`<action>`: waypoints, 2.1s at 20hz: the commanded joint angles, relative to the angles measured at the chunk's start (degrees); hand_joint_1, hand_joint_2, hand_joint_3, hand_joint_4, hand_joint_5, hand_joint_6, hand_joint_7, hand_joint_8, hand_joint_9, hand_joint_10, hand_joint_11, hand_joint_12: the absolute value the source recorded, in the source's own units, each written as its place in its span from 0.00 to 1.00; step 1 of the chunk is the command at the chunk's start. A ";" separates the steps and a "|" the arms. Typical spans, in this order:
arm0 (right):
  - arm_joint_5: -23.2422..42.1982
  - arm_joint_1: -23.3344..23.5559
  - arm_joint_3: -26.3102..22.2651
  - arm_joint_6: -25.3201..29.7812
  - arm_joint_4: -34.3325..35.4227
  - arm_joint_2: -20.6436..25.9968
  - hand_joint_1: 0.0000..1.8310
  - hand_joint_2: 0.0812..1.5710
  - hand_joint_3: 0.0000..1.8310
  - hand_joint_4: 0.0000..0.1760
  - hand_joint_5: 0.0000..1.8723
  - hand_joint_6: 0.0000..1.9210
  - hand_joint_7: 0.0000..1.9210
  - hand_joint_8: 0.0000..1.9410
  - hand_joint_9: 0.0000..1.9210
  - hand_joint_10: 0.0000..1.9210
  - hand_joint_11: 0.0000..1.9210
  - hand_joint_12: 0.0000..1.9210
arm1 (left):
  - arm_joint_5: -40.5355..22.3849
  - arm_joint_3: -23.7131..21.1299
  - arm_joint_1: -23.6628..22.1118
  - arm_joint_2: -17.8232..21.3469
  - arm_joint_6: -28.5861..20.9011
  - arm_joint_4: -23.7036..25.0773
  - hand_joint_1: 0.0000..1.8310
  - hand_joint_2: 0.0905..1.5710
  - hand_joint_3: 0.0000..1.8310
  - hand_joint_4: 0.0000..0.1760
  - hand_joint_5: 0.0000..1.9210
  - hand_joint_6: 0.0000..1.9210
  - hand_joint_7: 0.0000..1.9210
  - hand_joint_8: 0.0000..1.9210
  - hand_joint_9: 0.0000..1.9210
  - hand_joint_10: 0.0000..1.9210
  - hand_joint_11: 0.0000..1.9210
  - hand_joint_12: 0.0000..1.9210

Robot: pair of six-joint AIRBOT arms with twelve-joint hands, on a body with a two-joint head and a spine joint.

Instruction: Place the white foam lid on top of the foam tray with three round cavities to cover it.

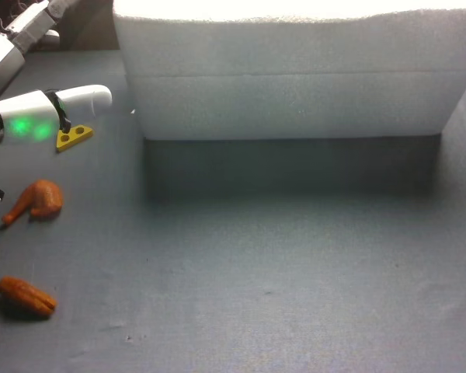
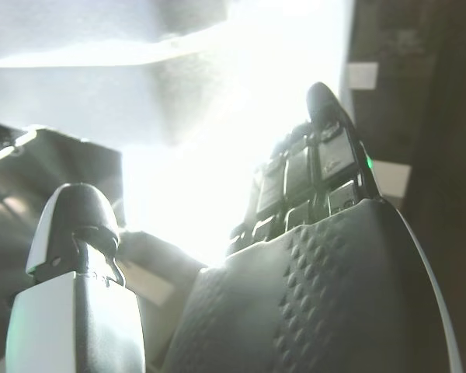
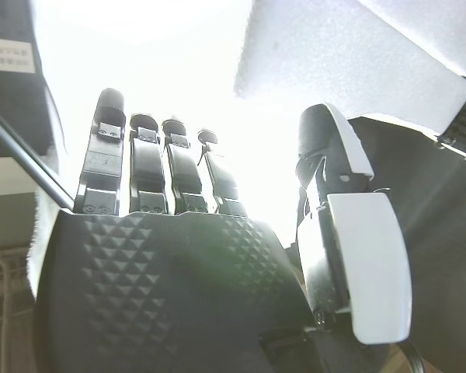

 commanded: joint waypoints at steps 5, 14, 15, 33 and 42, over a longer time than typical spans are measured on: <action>7.71 -0.45 0.62 0.24 2.21 1.10 0.28 0.81 0.00 0.21 0.00 0.00 0.00 0.00 0.01 0.01 0.00 0.50 | -5.30 1.00 -0.76 -0.80 -0.74 -0.78 0.29 0.69 0.00 0.04 0.00 0.00 0.00 0.00 0.00 0.00 0.00 0.06; 4.47 -1.70 2.13 0.18 4.44 -0.23 0.25 0.81 0.00 0.01 0.00 0.00 0.00 0.00 0.00 0.00 0.00 0.26 | -3.41 1.99 -1.57 -1.91 -0.76 -0.64 0.30 0.69 0.00 0.06 0.00 0.00 0.00 0.00 0.00 0.00 0.00 0.00; 3.72 -1.59 2.48 0.18 4.39 -0.69 0.26 0.82 0.00 0.00 0.00 0.00 0.00 0.00 0.00 0.00 0.00 0.30 | -3.23 2.10 -1.77 -2.06 -0.83 -0.41 0.31 0.69 0.00 0.09 0.00 0.00 0.00 0.00 0.00 0.00 0.00 0.00; 0.82 0.35 4.91 0.18 3.33 -4.36 0.26 0.81 0.00 0.02 0.00 0.00 0.00 0.00 0.00 0.00 0.01 0.00 | 1.03 8.01 -9.04 -7.21 0.50 -2.88 0.25 0.74 0.00 0.34 0.00 0.00 0.00 0.00 0.00 0.00 0.02 0.02; 0.16 2.05 5.19 0.70 0.66 -5.62 0.26 0.81 0.00 0.00 0.00 0.00 0.00 0.00 0.00 0.00 0.00 0.47 | 1.43 9.19 -9.06 -7.78 0.45 -4.69 0.27 0.74 0.00 0.32 0.00 0.00 0.00 0.00 0.00 0.00 0.00 0.50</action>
